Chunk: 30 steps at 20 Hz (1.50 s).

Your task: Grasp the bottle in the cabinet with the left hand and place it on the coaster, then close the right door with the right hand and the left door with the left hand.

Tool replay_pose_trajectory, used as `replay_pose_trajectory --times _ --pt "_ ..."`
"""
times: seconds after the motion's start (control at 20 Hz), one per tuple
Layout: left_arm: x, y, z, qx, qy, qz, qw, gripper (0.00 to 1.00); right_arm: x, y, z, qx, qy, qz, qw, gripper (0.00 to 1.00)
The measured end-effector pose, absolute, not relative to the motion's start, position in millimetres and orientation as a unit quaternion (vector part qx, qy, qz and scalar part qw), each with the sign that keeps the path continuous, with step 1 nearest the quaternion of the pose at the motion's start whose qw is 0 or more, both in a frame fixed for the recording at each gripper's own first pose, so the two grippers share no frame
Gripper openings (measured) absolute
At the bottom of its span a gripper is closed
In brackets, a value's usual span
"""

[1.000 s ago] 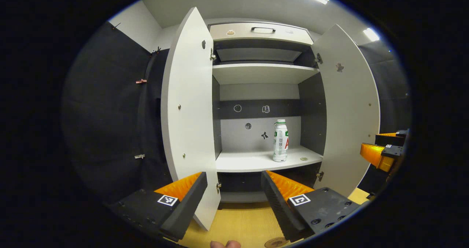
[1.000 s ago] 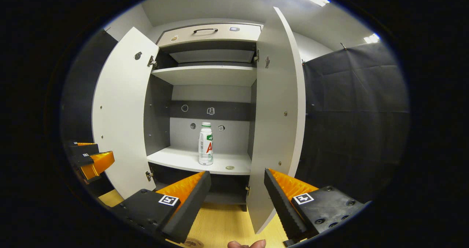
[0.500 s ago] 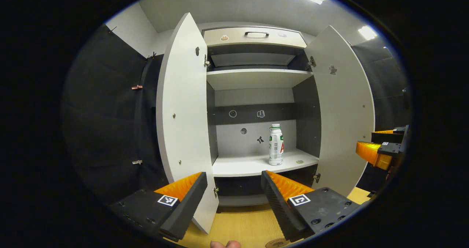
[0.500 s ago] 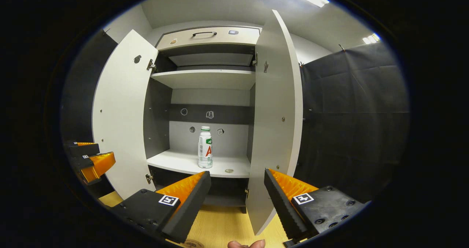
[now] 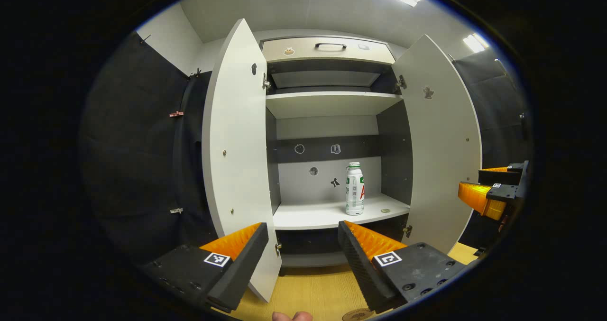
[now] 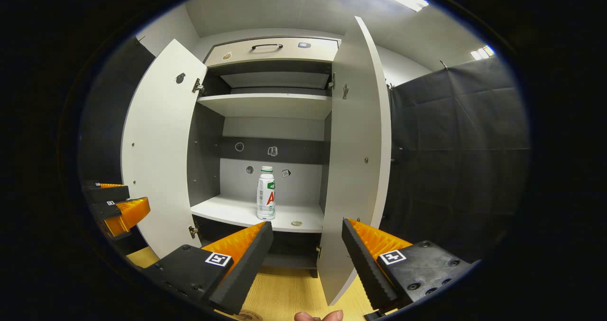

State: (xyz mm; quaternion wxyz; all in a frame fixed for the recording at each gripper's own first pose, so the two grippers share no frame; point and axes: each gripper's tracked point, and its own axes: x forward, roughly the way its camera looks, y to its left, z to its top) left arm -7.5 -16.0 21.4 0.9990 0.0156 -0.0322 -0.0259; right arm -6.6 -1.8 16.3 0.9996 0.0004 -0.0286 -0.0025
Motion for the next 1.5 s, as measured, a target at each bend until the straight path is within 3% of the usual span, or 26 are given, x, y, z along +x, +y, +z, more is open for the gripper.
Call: replay_pose_trajectory --times 0.45,1.05,1.5 --pt "36.6 -57.9 38.7 0.008 -0.043 -0.061 0.997 0.94 -17.4 -13.7 41.1 0.011 -0.05 -0.006 0.999 0.97" --pt "183.7 -151.3 34.0 0.005 -0.025 -0.107 0.994 0.94 -2.5 -34.2 30.0 0.019 -0.04 -0.003 0.999 0.97" --pt "285.7 -181.9 24.0 0.031 -0.019 -0.096 0.995 0.93 4.4 -22.9 28.5 0.019 -0.044 0.026 0.999 0.97"
